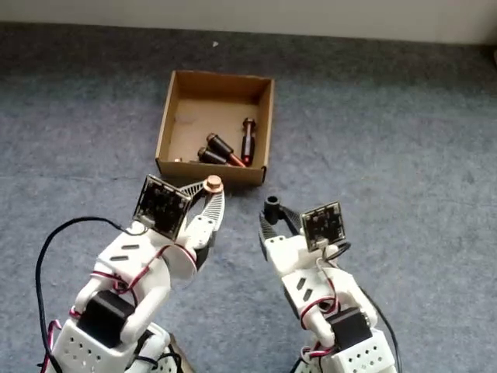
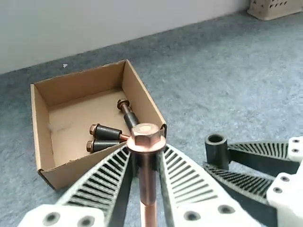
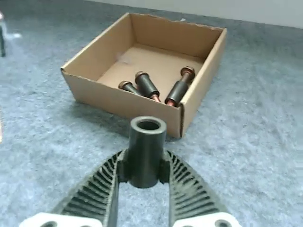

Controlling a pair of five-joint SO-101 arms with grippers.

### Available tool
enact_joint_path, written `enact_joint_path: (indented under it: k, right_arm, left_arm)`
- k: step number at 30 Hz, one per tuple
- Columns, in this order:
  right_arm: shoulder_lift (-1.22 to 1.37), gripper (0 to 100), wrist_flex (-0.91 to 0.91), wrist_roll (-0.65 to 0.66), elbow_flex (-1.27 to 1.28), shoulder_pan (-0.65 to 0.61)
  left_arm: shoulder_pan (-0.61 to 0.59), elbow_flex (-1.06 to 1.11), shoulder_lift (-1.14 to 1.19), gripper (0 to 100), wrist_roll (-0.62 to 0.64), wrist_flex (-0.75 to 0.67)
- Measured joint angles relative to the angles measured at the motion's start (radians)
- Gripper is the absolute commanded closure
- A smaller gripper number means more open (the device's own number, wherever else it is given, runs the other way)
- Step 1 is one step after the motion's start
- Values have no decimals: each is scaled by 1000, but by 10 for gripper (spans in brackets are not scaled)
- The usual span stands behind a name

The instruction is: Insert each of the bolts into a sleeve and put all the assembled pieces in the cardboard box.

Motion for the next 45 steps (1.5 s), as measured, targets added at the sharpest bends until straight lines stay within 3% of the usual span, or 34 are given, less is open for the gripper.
enact_joint_path:
  k: [6,12,20,36,45]
  right_arm:
    - [-3,994,-84,26,0,-118]
    - [-3,994,-226,201,0,-213]
    - [-3,994,-275,219,0,-325]
    - [-5,994,-305,219,0,-333]
    - [-5,994,-284,219,0,-341]
  left_arm:
    - [0,5,-141,994,5,-20]
    - [2,5,-186,994,5,-84]
    - [-8,-34,-190,994,86,-86]
    - [-8,-51,-198,994,103,-92]
    - [35,-132,-204,993,104,-20]
